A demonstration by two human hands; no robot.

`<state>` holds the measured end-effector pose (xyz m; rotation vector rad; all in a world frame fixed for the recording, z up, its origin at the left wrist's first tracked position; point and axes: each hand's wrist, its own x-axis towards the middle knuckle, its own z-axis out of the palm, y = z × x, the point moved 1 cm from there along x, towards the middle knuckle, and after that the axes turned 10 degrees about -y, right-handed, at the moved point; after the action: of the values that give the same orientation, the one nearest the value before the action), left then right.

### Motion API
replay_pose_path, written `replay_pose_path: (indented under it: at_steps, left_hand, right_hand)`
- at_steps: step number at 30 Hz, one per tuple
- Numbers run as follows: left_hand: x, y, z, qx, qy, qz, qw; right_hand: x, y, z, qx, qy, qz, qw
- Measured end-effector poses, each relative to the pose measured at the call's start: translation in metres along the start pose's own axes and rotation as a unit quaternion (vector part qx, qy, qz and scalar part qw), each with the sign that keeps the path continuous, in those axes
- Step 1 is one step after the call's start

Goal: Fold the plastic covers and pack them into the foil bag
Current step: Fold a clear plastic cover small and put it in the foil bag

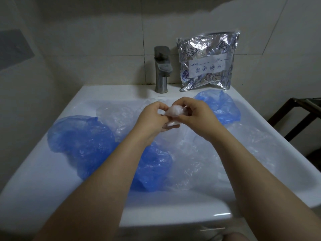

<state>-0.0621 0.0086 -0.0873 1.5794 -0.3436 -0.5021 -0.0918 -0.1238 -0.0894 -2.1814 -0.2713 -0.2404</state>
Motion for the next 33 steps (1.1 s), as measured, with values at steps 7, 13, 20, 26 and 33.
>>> replay_pose_path:
  at_steps: [7,13,20,26,33]
  left_hand:
    - [0.002,0.001,-0.006,-0.159,-0.022,-0.042,0.986]
    - [-0.005,0.011,-0.002,-0.239,-0.070,-0.024,0.968]
    - [-0.004,0.002,-0.006,-0.011,-0.042,-0.055,0.998]
    - [-0.001,-0.003,-0.008,-0.006,-0.054,-0.066,0.996]
    - [-0.001,0.001,-0.014,-0.056,-0.049,-0.070,0.995]
  right_hand:
    - [-0.003,0.002,-0.003,0.077,-0.055,-0.026,0.995]
    - [0.002,0.004,-0.002,0.021,0.014,-0.013,1.000]
    - [0.003,0.011,0.005,0.161,0.017,0.087,0.983]
    - [0.001,0.005,0.005,0.076,0.048,0.017,0.996]
    - [-0.002,-0.004,-0.002,-0.132,-0.037,-0.074,0.988]
